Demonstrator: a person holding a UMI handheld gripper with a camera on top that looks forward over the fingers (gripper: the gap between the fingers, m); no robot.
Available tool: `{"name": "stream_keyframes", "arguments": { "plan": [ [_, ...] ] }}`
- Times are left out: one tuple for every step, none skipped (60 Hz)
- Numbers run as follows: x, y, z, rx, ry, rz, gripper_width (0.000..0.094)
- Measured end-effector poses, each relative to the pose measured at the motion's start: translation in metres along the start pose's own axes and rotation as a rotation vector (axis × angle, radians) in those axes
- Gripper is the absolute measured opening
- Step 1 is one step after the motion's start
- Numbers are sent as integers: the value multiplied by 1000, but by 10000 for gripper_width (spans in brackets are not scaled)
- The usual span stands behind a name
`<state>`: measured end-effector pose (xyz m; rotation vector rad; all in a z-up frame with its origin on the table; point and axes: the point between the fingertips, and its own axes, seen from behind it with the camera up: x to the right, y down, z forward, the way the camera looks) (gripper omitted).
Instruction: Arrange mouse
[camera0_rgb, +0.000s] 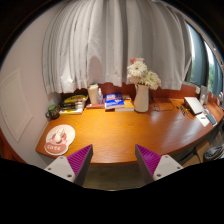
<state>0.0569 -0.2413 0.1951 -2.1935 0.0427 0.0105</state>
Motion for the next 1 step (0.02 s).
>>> {"name": "stream_keyframes", "arguments": {
  "plan": [
    [2,1,-1,2,1,2,847]
  ]
}}
